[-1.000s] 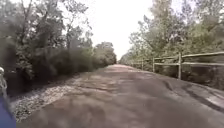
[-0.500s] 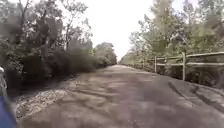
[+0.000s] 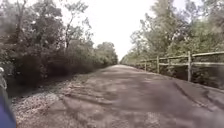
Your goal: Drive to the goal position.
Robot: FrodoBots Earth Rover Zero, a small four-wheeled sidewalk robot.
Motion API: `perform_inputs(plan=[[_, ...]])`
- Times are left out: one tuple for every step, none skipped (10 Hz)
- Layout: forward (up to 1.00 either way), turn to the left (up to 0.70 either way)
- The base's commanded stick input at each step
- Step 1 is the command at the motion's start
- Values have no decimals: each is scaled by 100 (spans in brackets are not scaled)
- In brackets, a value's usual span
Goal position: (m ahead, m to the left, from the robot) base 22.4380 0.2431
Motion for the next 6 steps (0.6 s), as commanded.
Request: perform_inputs(plan=[[70,0],[70,0],[70,0],[70,0],[70,0],[70,0]])
